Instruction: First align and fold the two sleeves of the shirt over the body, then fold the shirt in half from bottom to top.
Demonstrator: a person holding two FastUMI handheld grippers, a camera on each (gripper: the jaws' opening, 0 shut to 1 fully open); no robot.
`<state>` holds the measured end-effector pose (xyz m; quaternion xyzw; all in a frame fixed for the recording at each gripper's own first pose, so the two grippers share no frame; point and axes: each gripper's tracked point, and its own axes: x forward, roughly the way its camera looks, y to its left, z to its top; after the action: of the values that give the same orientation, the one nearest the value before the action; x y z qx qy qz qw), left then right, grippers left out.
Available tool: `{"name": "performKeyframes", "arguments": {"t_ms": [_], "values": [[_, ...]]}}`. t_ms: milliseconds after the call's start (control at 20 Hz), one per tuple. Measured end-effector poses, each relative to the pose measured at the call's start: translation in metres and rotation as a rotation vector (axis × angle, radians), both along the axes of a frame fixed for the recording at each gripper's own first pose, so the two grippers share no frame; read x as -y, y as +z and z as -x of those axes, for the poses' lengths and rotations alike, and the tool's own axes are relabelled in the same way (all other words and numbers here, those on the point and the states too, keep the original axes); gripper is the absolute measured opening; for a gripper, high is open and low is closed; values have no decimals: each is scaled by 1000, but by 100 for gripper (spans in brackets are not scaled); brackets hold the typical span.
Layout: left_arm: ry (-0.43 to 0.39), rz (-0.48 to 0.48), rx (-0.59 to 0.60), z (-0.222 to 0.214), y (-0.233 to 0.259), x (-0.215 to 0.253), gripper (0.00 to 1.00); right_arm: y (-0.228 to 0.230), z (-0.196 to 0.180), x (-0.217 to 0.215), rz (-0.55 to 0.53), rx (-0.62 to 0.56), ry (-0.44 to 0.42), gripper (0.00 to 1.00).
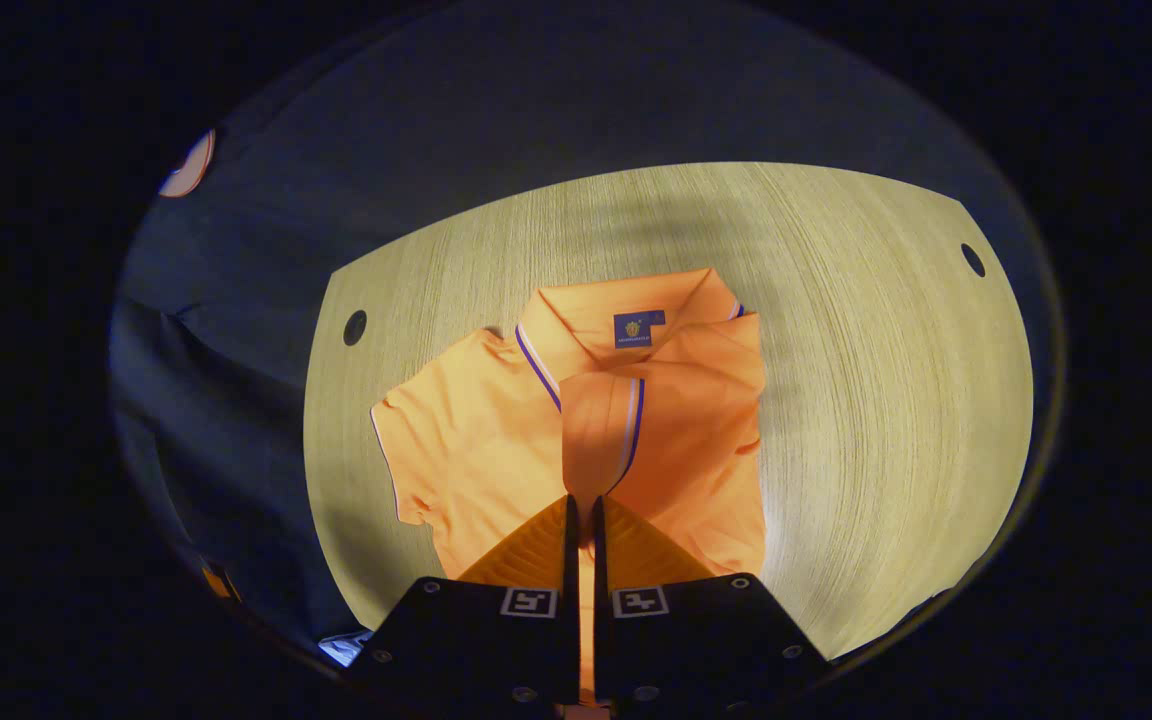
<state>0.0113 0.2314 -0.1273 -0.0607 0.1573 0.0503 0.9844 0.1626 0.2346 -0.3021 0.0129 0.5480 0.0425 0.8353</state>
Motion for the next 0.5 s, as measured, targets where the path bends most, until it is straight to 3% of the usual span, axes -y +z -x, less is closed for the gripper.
{"name": "performKeyframes", "arguments": {"t_ms": [100,150,200,250,300,350,400,450,500], "values": [[11,5,-3,2,-2,-8,98,-4,1,-16,-33,2,21,7],[16,5,-6,3,-4,-10,98,-3,3,-29,-76,-6,36,12],[22,4,-9,2,-4,-13,98,-1,6,-41,-114,-11,47,30],[24,5,-11,0,-6,-15,98,2,6,-51,-143,-7,57,23],[24,7,-12,0,-7,-15,98,4,5,-58,-161,4,68,29],[20,8,-15,-1,-8,-14,98,5,5,-59,-160,15,73,54],[16,0,-16,-2,-6,-13,98,5,3,-57,-147,26,73,56],[10,-10,-18,-5,-6,-10,98,6,2,-51,-120,48,62,91],[2,-20,-18,-9,-5,-6,98,8,-4,-44,-86,91,54,99]]}}
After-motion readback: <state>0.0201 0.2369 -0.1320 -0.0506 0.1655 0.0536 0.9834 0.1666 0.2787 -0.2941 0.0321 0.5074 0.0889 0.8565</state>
